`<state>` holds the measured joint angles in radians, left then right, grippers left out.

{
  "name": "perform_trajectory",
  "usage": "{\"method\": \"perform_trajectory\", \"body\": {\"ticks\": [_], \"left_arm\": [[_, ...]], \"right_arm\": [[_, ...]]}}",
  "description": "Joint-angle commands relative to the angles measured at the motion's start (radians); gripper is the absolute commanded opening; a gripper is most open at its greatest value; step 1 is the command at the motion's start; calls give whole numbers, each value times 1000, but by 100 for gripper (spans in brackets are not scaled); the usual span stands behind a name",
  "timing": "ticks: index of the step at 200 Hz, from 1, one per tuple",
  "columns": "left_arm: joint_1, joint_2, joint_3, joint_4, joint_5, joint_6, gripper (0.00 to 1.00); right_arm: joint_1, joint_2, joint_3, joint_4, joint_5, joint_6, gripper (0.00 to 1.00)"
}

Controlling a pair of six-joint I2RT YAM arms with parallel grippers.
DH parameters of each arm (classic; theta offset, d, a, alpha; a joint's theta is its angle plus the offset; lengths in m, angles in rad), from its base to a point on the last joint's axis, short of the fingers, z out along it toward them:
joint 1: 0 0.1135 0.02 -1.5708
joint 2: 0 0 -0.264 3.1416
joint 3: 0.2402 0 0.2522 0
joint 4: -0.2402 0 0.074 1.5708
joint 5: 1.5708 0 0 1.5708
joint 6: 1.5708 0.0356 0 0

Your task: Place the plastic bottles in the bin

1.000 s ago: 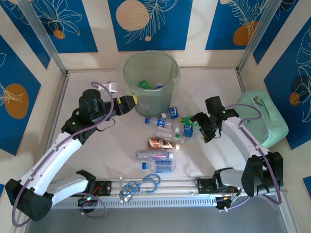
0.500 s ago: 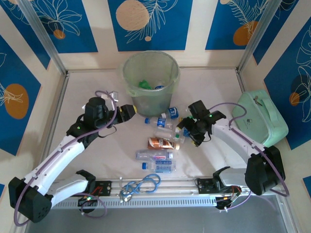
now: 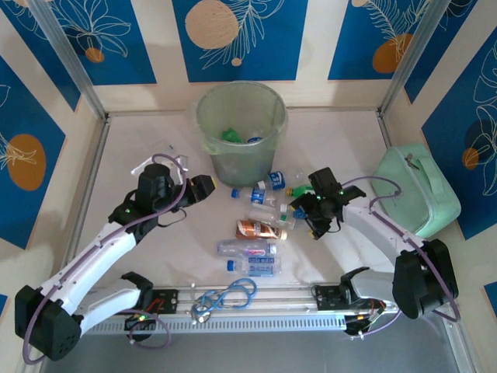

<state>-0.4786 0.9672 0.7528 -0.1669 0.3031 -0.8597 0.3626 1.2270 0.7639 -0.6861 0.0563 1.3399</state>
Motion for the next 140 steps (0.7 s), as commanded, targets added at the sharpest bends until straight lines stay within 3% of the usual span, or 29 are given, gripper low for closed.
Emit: {"method": "perform_trajectory", "body": {"ticks": [1, 45, 140], "left_arm": [[8, -14, -19, 24, 6, -9, 52], [8, -8, -19, 36, 14, -7, 52], [8, 8, -37, 60, 27, -10, 52]], "right_arm": [[-47, 4, 24, -4, 11, 4, 86], [-109, 83, 62, 25, -16, 17, 92], [-119, 223, 38, 103, 6, 66, 94]]}}
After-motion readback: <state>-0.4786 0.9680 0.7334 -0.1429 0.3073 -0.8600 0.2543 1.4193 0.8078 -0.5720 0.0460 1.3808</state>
